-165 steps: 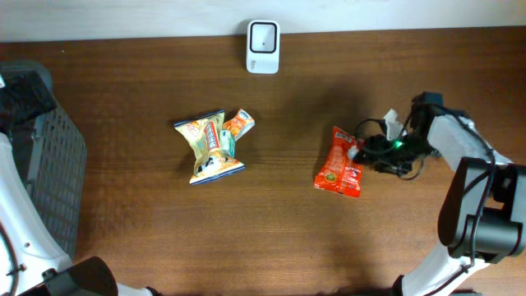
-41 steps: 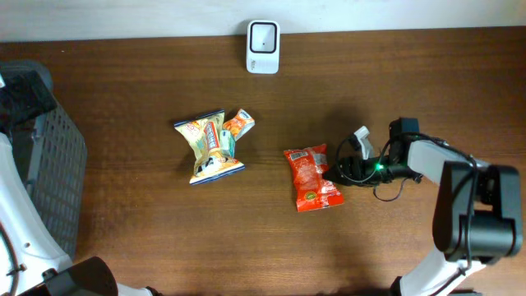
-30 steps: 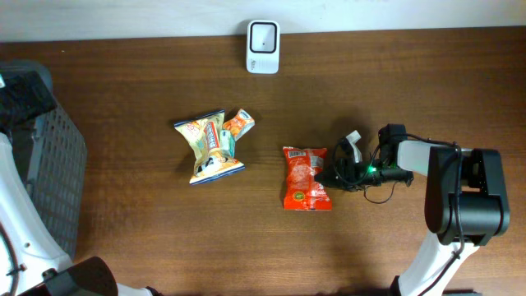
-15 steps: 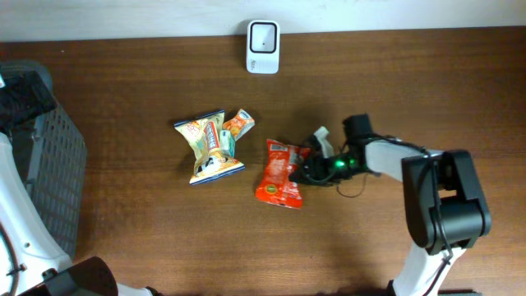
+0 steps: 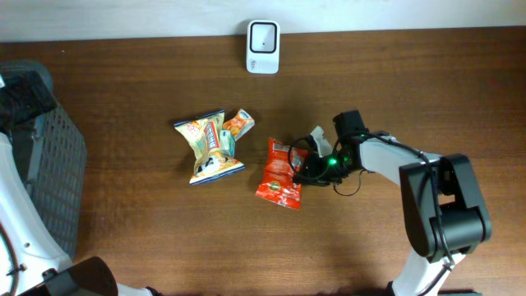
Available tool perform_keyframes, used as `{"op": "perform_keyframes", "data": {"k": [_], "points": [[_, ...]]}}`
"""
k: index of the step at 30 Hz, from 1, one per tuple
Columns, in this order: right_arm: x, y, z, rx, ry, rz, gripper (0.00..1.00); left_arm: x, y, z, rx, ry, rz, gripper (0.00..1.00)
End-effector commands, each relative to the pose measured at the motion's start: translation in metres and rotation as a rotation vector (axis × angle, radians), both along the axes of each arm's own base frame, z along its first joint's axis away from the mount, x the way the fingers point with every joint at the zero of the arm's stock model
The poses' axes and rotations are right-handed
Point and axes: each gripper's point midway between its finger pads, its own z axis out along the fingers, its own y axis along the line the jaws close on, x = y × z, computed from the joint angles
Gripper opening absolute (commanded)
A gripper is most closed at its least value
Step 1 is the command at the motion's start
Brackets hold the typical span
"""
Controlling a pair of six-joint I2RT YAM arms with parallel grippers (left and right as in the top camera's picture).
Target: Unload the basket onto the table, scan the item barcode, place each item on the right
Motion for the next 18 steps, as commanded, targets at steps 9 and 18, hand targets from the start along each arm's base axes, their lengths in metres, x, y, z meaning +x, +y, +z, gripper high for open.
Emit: {"op": "perform_keyframes", "data": {"k": [9,18], "points": [[0.019,-0.037,0.097,-0.191,-0.377,0.036,0.04,-0.001,0.001,0.001,0.010,0.002,-0.009,0.99],[0.011,-0.033,0.130,-0.155,-0.495,0.094,0.04,-0.001,0.001,0.001,0.010,0.002,-0.009,0.99]]}}
